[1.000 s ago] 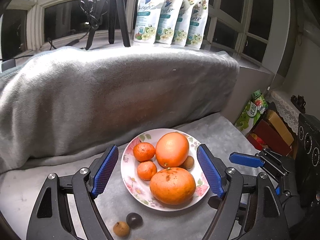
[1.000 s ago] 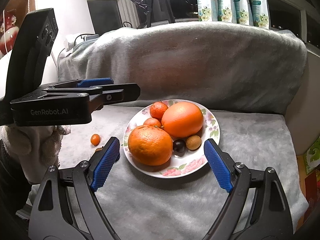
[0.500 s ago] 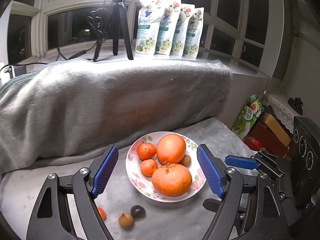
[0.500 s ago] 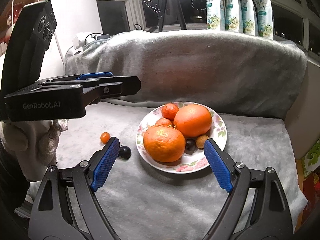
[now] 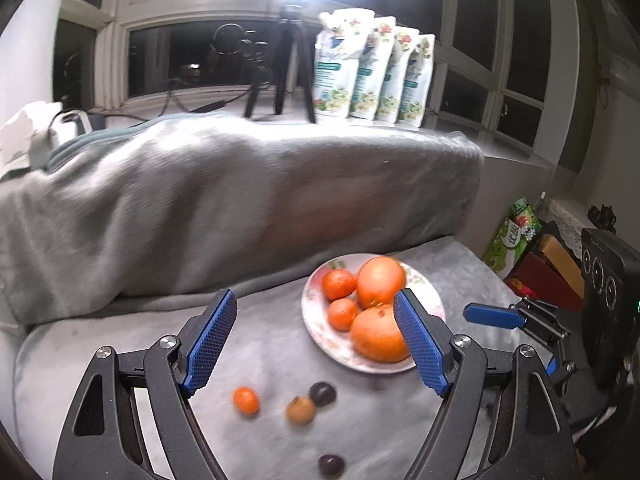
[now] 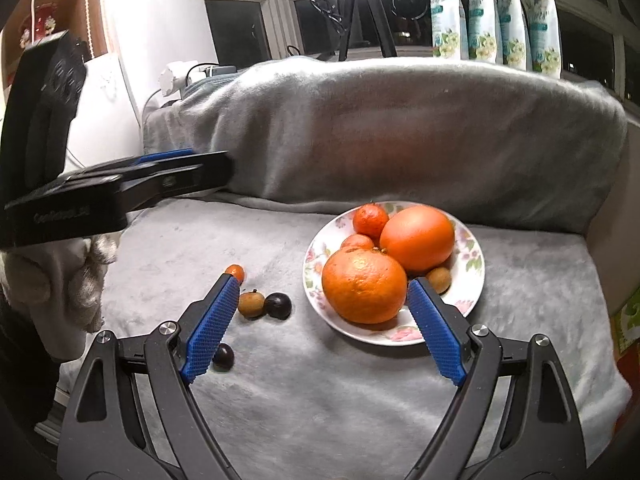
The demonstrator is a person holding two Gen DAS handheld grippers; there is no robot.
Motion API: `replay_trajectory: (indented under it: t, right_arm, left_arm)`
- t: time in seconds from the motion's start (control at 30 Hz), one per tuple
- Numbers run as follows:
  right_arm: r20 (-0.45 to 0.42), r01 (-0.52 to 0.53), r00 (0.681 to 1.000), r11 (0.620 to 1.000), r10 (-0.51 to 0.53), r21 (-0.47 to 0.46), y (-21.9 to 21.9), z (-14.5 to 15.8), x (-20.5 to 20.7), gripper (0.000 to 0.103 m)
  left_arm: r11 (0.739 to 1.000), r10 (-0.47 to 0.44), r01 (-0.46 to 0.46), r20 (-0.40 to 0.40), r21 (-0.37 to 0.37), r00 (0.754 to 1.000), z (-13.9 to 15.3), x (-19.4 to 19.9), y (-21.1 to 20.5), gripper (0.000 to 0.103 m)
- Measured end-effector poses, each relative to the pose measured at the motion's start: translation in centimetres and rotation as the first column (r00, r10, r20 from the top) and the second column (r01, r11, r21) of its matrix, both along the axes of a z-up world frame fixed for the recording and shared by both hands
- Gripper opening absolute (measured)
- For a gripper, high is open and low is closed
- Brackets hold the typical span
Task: Organize fruits
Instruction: 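Move both tools back toward the remaining longans and dark fruits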
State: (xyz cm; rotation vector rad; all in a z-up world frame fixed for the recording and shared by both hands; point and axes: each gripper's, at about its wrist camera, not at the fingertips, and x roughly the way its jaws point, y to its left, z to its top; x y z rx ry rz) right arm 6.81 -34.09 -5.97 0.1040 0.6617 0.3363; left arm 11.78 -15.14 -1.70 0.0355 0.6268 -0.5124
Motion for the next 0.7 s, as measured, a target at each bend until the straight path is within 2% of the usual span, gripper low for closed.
replay_trajectory:
  t: [0.27,0.47,0.57,0.7]
  right_arm:
    - [-0.084,-0.004,0.996,0.993,0.015,0.118,0.1,-1.6,0.9,0.089]
    - [-0.108,-0.036,0.993,0.991,0.049,0.125,1.3,-2.6,0.9,0.088]
    - [-0.124,-0.059,0.989,0.99,0.075,0.128,2.0,-3.1,1.0,0.081]
    - [-0.139,-0.102,0.983,0.986,0.119,0.129,3.1,-3.7,0.8,0.079]
  left_arm:
    - [0.996,0.084,-0.084,-0.042,0.003,0.996,-2.2,-0.9,4.7,0.081]
    - [0.993,0.122,-0.122,-0.085,0.002,0.989,-4.1,-1.3,7.2,0.08]
    - [0.994,0.111,-0.111,-0.107,0.007,0.988,-5.0,-1.5,7.5,0.071]
    - [0.998,0.061,-0.061,-0.142,0.006,0.988,-6.0,-1.7,7.1,0.065]
